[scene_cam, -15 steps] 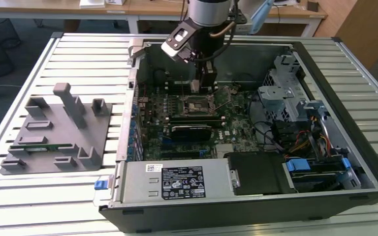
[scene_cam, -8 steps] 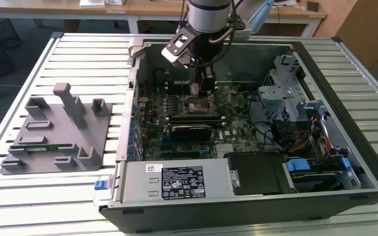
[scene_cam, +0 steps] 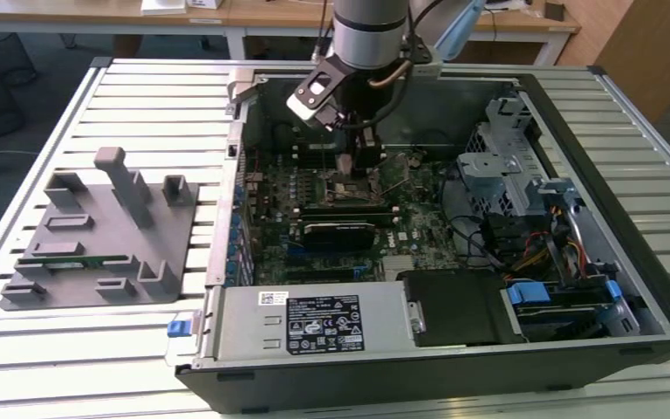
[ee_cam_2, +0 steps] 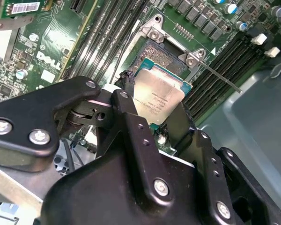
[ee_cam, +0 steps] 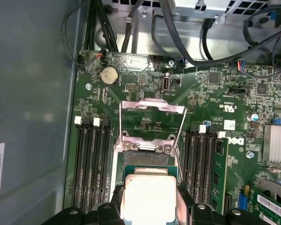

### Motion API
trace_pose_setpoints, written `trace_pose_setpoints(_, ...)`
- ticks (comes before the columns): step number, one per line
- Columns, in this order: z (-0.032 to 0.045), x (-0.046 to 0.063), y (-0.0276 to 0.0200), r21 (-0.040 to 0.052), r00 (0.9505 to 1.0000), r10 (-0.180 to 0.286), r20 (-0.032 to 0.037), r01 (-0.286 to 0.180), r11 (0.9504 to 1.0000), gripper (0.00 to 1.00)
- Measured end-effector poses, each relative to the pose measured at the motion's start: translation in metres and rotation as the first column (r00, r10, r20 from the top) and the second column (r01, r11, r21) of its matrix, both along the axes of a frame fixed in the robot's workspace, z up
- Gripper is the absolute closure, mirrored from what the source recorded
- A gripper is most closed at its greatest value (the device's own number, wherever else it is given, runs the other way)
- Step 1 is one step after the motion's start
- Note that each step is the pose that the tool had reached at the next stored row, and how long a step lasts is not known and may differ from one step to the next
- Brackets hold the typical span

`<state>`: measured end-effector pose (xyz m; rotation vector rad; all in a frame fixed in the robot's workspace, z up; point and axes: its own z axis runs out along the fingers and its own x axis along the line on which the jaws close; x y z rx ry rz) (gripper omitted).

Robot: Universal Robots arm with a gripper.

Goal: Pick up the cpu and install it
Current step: 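Place the cpu into insertion slot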

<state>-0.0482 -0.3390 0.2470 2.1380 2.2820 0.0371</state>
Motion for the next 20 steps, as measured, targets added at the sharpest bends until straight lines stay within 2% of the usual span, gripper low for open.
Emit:
trace_pose_setpoints(6,-0.0074,0.0,-0.0001,-0.0001,1.0,0.0,0.0005,0.0,1.0,0.47)
trace_pose_setpoints(11,-0.0115,0.0,-0.0001,-0.0001,0.9999,0.0,0.0159,0.0,1.0,0.47)
trace_pose_setpoints(13,-0.0141,0.0,-0.0001,0.0,0.9998,0.0,0.0193,0.0,1.0,0.47)
trace_pose_setpoints(20,-0.0258,-0.001,-0.0001,0.0,0.9998,-0.007,0.0195,0.007,1.0,0.47)
